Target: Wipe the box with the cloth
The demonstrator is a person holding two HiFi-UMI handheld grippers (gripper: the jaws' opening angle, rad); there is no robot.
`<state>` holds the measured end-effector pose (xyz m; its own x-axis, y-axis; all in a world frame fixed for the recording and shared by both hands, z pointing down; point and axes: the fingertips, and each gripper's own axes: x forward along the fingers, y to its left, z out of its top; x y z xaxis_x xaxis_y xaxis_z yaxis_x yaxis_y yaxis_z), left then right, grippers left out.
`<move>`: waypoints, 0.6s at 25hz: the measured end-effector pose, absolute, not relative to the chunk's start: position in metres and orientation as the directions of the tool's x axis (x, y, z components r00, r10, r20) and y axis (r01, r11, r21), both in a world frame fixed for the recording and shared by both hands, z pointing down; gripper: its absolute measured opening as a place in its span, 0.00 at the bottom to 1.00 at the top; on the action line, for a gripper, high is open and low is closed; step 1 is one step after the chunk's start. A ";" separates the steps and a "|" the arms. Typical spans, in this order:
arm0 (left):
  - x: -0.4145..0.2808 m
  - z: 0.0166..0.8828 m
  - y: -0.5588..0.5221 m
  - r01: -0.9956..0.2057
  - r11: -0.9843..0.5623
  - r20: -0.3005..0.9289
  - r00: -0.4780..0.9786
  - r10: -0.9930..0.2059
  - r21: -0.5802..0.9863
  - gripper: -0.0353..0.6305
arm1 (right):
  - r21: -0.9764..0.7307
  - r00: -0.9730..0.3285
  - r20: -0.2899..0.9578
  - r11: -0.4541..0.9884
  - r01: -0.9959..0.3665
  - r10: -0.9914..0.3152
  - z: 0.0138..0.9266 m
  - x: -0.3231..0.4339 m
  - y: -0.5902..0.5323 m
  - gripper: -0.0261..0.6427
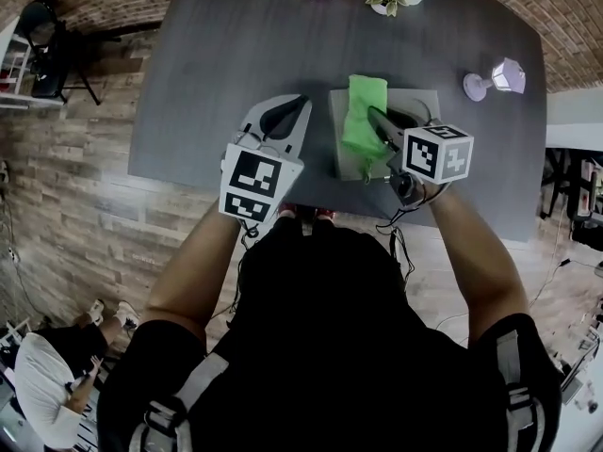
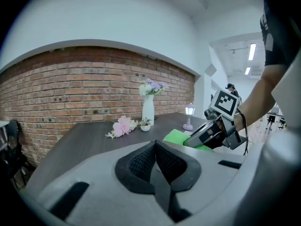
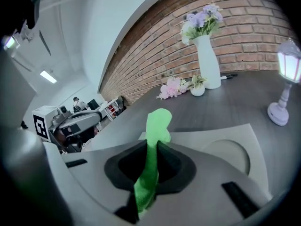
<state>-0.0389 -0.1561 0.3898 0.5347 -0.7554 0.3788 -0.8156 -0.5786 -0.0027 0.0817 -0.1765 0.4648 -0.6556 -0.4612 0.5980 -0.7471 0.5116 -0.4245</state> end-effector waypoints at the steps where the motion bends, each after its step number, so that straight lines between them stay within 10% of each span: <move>1: -0.033 0.391 -0.157 -0.812 -0.584 0.383 0.538 -0.751 -0.003 0.07 | -0.426 -0.652 0.599 0.505 -0.751 -0.465 0.466 0.088 -0.177 0.10; 15: 0.048 0.404 -0.180 -0.773 -0.634 0.396 0.589 -0.704 0.022 0.07 | -0.409 -0.589 0.611 0.426 -0.807 -0.530 0.472 0.194 -0.204 0.10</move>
